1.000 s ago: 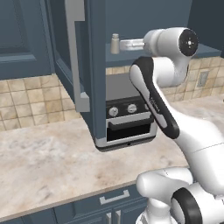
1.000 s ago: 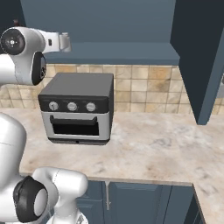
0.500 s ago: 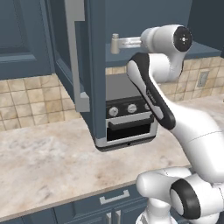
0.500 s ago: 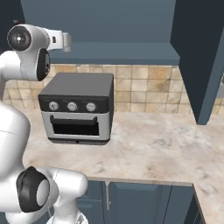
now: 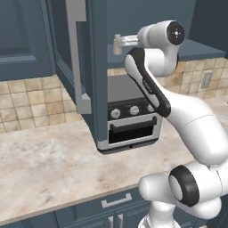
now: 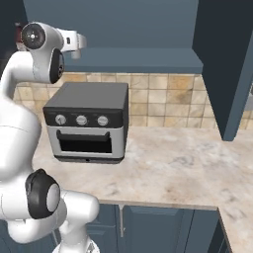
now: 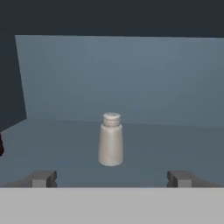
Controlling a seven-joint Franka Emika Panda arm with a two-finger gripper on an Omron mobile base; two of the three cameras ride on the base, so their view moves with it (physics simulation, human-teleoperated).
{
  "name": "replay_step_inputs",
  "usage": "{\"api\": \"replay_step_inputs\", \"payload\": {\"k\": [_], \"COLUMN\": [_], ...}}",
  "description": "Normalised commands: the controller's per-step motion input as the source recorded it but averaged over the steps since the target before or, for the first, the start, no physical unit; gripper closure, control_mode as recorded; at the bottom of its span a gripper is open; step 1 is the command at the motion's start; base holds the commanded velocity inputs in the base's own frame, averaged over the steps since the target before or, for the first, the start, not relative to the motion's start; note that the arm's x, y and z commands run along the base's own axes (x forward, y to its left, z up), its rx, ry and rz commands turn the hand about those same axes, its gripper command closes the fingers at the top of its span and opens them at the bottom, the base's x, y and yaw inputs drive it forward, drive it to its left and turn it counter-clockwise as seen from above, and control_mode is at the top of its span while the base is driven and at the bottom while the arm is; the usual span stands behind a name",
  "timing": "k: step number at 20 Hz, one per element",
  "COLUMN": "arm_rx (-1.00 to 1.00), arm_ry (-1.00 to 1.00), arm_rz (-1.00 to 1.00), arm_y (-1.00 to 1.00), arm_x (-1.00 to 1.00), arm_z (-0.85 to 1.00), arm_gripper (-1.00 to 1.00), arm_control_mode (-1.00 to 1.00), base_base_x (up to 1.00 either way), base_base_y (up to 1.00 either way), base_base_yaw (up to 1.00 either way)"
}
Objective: Collect the paprika, ketchup, and shaker from the cabinet and place them next to the stove.
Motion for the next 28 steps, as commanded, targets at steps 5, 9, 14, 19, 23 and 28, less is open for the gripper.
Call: {"api": "replay_step_inputs", "payload": {"k": [5, 9, 14, 19, 23, 28], "arm_rx": [0.0, 0.0, 0.0, 0.0, 0.0, 0.0], "arm_ry": [0.02, 0.01, 0.03, 0.03, 0.03, 0.02], "arm_rz": [0.0, 0.0, 0.0, 0.0, 0.0, 0.0], "arm_y": [0.0, 0.0, 0.06, 0.08, 0.03, 0.01], "arm_x": [0.34, 0.24, 0.24, 0.24, 0.27, 0.29], "arm_z": [0.0, 0.0, 0.0, 0.0, 0.0, -0.02], "arm_gripper": [-1.0, -1.0, -1.0, -1.0, -1.0, -1.0], "arm_control_mode": [-1.0, -1.0, -1.0, -1.0, -1.0, -1.0], "base_base_x": [0.0, 0.0, 0.0, 0.0, 0.0, 0.0], "base_base_y": [0.0, 0.0, 0.0, 0.0, 0.0, 0.0], "base_base_yaw": [0.0, 0.0, 0.0, 0.0, 0.0, 0.0]}}
